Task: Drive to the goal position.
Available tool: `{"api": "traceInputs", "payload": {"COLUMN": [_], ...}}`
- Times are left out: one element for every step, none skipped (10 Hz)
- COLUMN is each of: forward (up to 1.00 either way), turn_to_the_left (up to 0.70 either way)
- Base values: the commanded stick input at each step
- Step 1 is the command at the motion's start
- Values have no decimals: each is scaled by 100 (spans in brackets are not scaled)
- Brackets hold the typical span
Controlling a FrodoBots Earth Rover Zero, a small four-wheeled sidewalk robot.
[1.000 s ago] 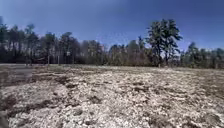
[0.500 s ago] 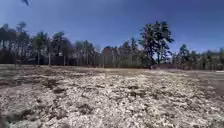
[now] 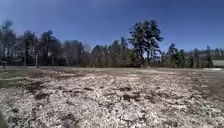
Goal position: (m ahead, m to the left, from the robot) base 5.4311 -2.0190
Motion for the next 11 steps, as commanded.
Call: {"api": "traceInputs", "payload": {"forward": [70, 70, 70, 70, 70, 70, 70, 70, 70, 70, 70], "turn_to_the_left": [0, 0, 0, 0, 0, 0, 0, 0, 0, 0, 0]}}
